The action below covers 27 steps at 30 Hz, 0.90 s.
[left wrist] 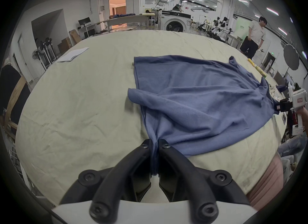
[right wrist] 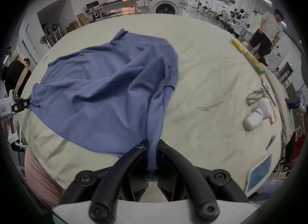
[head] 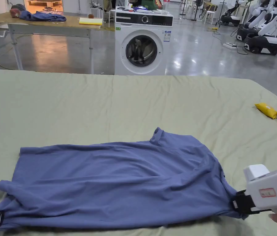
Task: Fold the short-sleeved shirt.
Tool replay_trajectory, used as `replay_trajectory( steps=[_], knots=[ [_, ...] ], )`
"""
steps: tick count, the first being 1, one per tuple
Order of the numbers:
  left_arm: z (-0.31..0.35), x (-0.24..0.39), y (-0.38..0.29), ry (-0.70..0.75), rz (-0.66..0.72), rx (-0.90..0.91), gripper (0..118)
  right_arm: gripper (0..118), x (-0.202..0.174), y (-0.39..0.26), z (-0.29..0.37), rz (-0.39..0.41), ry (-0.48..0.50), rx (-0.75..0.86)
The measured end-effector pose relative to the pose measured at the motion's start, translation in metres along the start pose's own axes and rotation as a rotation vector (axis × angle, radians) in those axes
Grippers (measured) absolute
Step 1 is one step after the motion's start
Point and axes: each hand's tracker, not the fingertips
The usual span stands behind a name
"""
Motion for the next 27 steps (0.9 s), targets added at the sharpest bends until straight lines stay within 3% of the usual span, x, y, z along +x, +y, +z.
replay_trajectory(
  steps=[3,5,10,12,13,14,15,16,17,18,21,24,27],
  knots=[
    [0.024,-0.002,-0.003,-0.005,-0.078,-0.017,0,4,0.009,-0.016,0.028,-0.082,0.068,-0.007],
    [0.042,-0.006,-0.011,-0.008,-0.115,-0.037,0,4,0.011,-0.031,0.043,-0.074,0.081,-0.013],
    [0.055,-0.018,-0.05,-0.059,-0.065,-0.091,0,4,0.001,-0.073,0.05,-0.115,0.139,-0.05],
    [0.042,-0.025,-0.067,-0.1,-0.009,-0.12,8,5,-0.003,-0.088,0.031,-0.124,0.126,-0.068],
    [0.037,-0.027,-0.073,-0.1,0.016,-0.126,29,11,-0.005,-0.095,0.024,-0.145,0.116,-0.051],
    [0.034,-0.03,-0.079,-0.125,0.018,-0.099,54,25,-0.006,-0.099,0.019,-0.17,0.098,-0.004],
    [0.035,-0.031,-0.085,-0.181,-0.003,-0.048,74,47,-0.01,-0.102,0.016,-0.181,0.084,0.024],
    [0.037,-0.031,-0.087,-0.206,0.009,-0.011,81,83,-0.016,-0.103,0.018,-0.151,0.055,0.037],
    [0.041,-0.032,-0.087,-0.191,0.031,0.0,81,103,-0.023,-0.104,0.022,-0.129,0.049,0.054],
    [0.048,-0.032,-0.084,-0.199,0.057,0.04,81,114,-0.028,-0.101,0.03,-0.115,0.067,0.095],
    [0.076,-0.02,-0.07,-0.155,0.065,0.182,81,115,-0.051,-0.09,0.062,-0.075,0.102,0.238],
    [0.102,0.002,-0.056,-0.045,0.002,0.368,82,115,-0.079,-0.075,0.096,-0.008,0.066,0.447],
    [0.121,0.028,-0.056,0.037,-0.025,0.603,78,111,-0.109,-0.074,0.12,-0.005,0.089,0.764]
  ],
)
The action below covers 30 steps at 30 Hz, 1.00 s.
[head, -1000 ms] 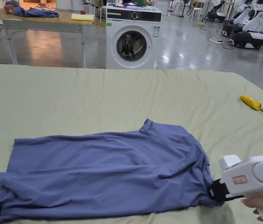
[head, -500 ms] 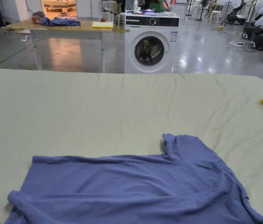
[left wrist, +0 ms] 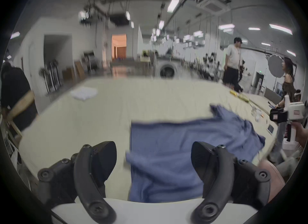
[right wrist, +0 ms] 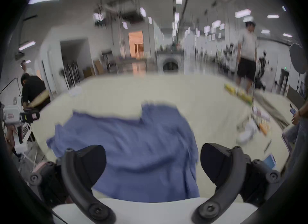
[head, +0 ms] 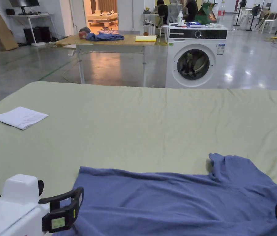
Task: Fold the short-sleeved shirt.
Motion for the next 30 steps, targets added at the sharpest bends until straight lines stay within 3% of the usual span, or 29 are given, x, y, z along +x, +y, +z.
replay_trajectory(
  steps=[1,2,3,4,6,9,11,14,17,18,19,21,22,27,30],
  knots=[
    [0.001,0.006,-0.001,0.015,0.007,0.081,62,98,-0.012,0.001,0.004,-0.002,0.0,0.108],
    [0.002,0.012,-0.001,0.019,0.023,0.131,35,79,-0.022,0.002,0.006,-0.009,-0.011,0.193],
    [0.001,0.019,-0.002,0.039,0.05,0.16,8,50,-0.029,0.001,0.005,-0.024,-0.034,0.259],
    [-0.001,0.024,-0.004,0.052,0.065,0.173,0,3,-0.037,0.001,0.002,-0.041,-0.059,0.289],
    [-0.001,0.031,-0.007,0.076,0.1,0.196,0,0,-0.048,0.003,-0.001,-0.076,-0.093,0.311],
    [-0.012,0.026,-0.001,0.073,0.076,0.147,0,0,-0.042,0.001,-0.009,-0.112,-0.011,0.251],
    [-0.029,0.012,0.008,0.09,0.019,0.101,0,0,-0.038,0.0,-0.007,-0.065,-0.014,0.221],
    [-0.092,-0.02,0.037,0.04,0.044,-0.215,0,0,-0.03,-0.002,-0.007,0.021,-0.048,0.187],
    [-0.169,-0.058,0.041,-0.084,0.13,-0.452,0,0,-0.025,-0.005,-0.015,-0.002,-0.049,0.15],
    [-0.191,-0.066,0.038,-0.077,0.134,-0.473,3,0,-0.021,-0.007,-0.02,-0.024,-0.046,0.127],
    [-0.209,-0.071,0.034,-0.076,0.112,-0.487,22,0,-0.02,-0.01,-0.024,-0.038,-0.049,0.107],
    [-0.241,-0.072,0.026,-0.099,0.092,-0.548,87,0,-0.015,-0.014,-0.033,-0.061,-0.067,0.075],
    [-0.256,-0.071,0.018,-0.086,0.067,-0.574,102,0,-0.012,-0.016,-0.037,-0.069,-0.077,0.062],
    [-0.314,-0.06,-0.026,-0.008,-0.036,-0.712,102,0,-0.008,-0.026,-0.049,-0.092,-0.099,-0.011],
    [-0.329,-0.056,-0.039,-0.018,-0.013,-0.635,109,0,-0.007,-0.032,-0.054,-0.071,-0.109,-0.045]
  ],
)
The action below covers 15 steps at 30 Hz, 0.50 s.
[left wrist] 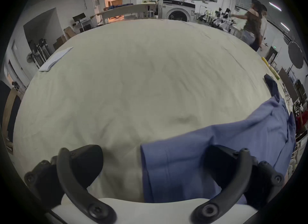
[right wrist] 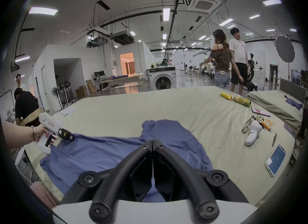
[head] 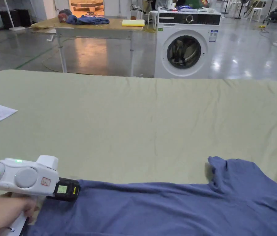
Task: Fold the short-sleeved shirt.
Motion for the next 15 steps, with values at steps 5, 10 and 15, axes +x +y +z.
replay_trajectory(
  steps=[5,10,15],
  knots=[
    [0.024,0.013,-0.004,-0.01,-0.121,0.04,87,0,0.005,-0.008,-0.005,-0.019,-0.001,-0.028],
    [0.062,0.03,-0.013,-0.127,-0.173,0.079,0,0,0.007,0.001,-0.026,-0.003,0.018,-0.04],
    [0.094,0.03,-0.015,-0.118,-0.139,0.159,0,0,0.031,0.047,-0.097,0.027,0.039,-0.04]
  ],
)
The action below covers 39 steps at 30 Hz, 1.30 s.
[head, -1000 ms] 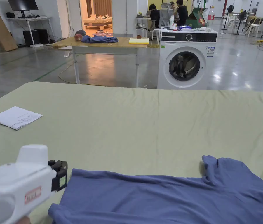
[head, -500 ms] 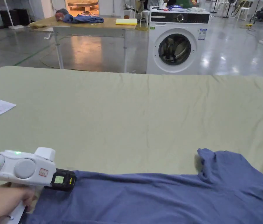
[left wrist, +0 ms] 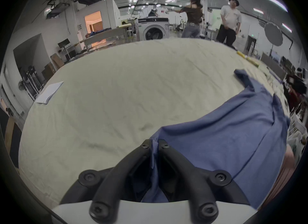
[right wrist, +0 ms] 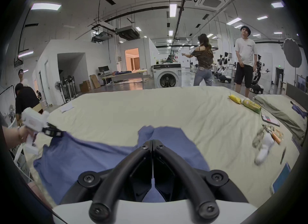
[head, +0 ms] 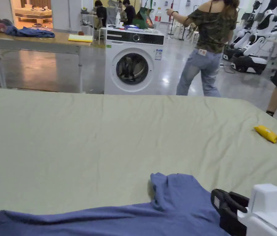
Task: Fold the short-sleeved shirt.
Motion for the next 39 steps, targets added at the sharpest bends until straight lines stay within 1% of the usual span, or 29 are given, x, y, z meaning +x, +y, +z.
replay_trajectory(
  steps=[1,2,3,4,5,6,7,8,10,11,13,14,15,16,17,18,19,20,21,22,23,24,25,28,29,31,33,37,39],
  knots=[
    [0.006,-0.001,0.002,-0.023,0.041,0.003,0,0,0.008,0.011,-0.022,0.016,-0.036,-0.055],
    [0.012,0.0,0.003,-0.025,0.058,0.021,0,0,0.02,0.02,-0.045,0.031,-0.029,-0.129],
    [0.019,0.001,0.005,-0.017,0.047,0.027,0,9,0.032,0.026,-0.069,0.014,-0.013,-0.194],
    [0.025,0.001,0.008,-0.018,0.038,0.03,0,52,0.043,0.03,-0.092,-0.005,0.01,-0.256],
    [0.029,0.002,0.01,-0.017,0.027,0.036,0,96,0.051,0.032,-0.111,-0.022,-0.013,-0.316],
    [0.033,0.003,0.011,-0.018,0.022,0.041,0,118,0.061,0.033,-0.133,-0.035,-0.051,-0.365],
    [0.035,0.004,0.012,-0.02,0.02,0.039,0,109,0.068,0.031,-0.153,-0.052,-0.082,-0.43],
    [0.033,0.0,0.012,-0.025,0.021,0.035,0,107,0.077,0.028,-0.163,-0.095,-0.089,-0.398],
    [0.032,0.001,0.012,-0.029,0.022,0.03,0,107,0.093,0.019,-0.195,-0.194,-0.128,-0.524],
    [0.032,0.001,0.012,-0.026,0.02,0.027,0,107,0.1,0.013,-0.206,-0.229,-0.151,-0.579],
    [0.028,-0.001,0.013,-0.014,0.009,0.013,0,107,0.108,-0.004,-0.224,-0.265,-0.155,-0.661],
    [0.027,-0.002,0.013,-0.011,0.013,0.01,0,106,0.1,-0.002,-0.227,-0.224,-0.147,-0.721],
    [0.025,-0.003,0.012,-0.009,0.018,0.005,0,106,0.093,-0.004,-0.23,-0.14,-0.154,-0.746],
    [0.021,-0.006,0.011,-0.008,0.023,-0.004,0,105,0.081,-0.001,-0.228,-0.013,-0.154,-0.736],
    [0.019,-0.007,0.011,-0.006,0.025,-0.016,0,105,0.074,0.001,-0.227,0.045,-0.156,-0.759],
    [0.016,-0.008,0.01,0.0,0.026,-0.029,0,101,0.067,0.005,-0.223,0.054,-0.15,-0.765],
    [0.013,-0.008,0.009,0.005,0.026,-0.032,0,85,0.064,0.009,-0.217,0.018,-0.131,-0.749],
    [0.011,-0.01,0.007,0.007,0.028,-0.035,0,70,0.061,0.013,-0.214,0.02,-0.114,-0.744],
    [0.009,-0.011,0.006,0.007,0.033,-0.039,0,50,0.056,0.015,-0.21,0.057,-0.11,-0.74],
    [0.008,-0.012,0.005,0.011,0.044,-0.039,0,7,0.058,0.018,-0.205,0.106,-0.105,-0.723],
    [0.006,-0.013,0.003,0.013,0.057,-0.04,0,0,0.059,0.019,-0.202,0.104,-0.039,-0.704],
    [0.007,-0.013,0.001,0.015,0.073,-0.042,0,0,0.06,0.02,-0.196,0.05,0.01,-0.688],
    [0.007,-0.013,-0.001,0.019,0.079,-0.045,0,0,0.06,0.022,-0.189,0.025,0.021,-0.655],
    [0.01,-0.014,-0.003,0.026,0.1,-0.037,0,0,0.057,0.033,-0.164,0.066,-0.039,-0.51],
    [0.012,-0.015,-0.002,0.028,0.122,-0.026,0,0,0.059,0.038,-0.157,0.057,-0.04,-0.467],
    [0.015,-0.017,0.005,0.032,0.16,0.009,0,0,0.062,0.051,-0.143,-0.013,-0.027,-0.401],
    [0.021,-0.017,0.011,0.053,0.174,0.055,0,0,0.065,0.061,-0.131,-0.065,-0.04,-0.344],
    [0.034,-0.013,0.025,0.087,0.178,0.15,0,0,0.068,0.077,-0.108,-0.106,-0.048,-0.219],
    [0.041,-0.012,0.028,0.082,0.17,0.16,0,0,0.07,0.081,-0.098,-0.115,-0.049,-0.196]
  ],
)
